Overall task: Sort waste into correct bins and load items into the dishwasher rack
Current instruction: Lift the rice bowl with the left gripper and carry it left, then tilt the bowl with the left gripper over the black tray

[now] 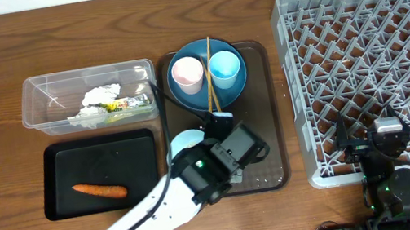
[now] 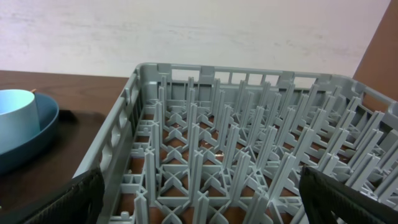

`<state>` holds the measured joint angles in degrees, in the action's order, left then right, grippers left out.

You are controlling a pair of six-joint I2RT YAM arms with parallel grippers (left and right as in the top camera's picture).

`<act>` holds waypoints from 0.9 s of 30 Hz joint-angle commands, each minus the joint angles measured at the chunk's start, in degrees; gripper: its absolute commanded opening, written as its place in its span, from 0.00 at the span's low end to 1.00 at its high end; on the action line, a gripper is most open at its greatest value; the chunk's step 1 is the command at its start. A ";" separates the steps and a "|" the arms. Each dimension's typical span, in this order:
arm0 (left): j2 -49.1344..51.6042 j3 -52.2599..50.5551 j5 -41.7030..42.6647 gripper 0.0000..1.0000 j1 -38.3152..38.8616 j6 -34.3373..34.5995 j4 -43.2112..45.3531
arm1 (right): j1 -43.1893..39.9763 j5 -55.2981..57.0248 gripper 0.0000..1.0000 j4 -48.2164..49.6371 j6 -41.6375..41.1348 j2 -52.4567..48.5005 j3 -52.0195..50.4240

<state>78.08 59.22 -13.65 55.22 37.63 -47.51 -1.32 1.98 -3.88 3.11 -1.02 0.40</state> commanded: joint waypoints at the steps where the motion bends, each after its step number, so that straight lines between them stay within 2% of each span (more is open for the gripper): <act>1: -3.13 0.11 -0.94 0.06 -2.32 -1.46 -1.57 | -0.11 0.39 0.99 -0.22 -0.92 0.13 -0.09; 9: -8.02 0.11 -0.02 0.06 -12.31 -4.94 -5.16 | -0.11 0.39 0.99 -0.20 -0.92 0.13 -0.09; 14: -9.09 0.11 4.28 0.06 -19.47 -8.68 -4.85 | -0.11 0.39 0.99 -0.22 -0.92 0.13 -0.09; 27: -9.09 0.11 25.09 0.06 -40.57 -19.32 -2.64 | -0.11 0.39 0.99 -0.22 -0.92 0.13 -0.09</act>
<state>69.65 59.22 4.14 18.17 22.81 -50.41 -1.32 1.98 -3.88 3.11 -1.02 0.40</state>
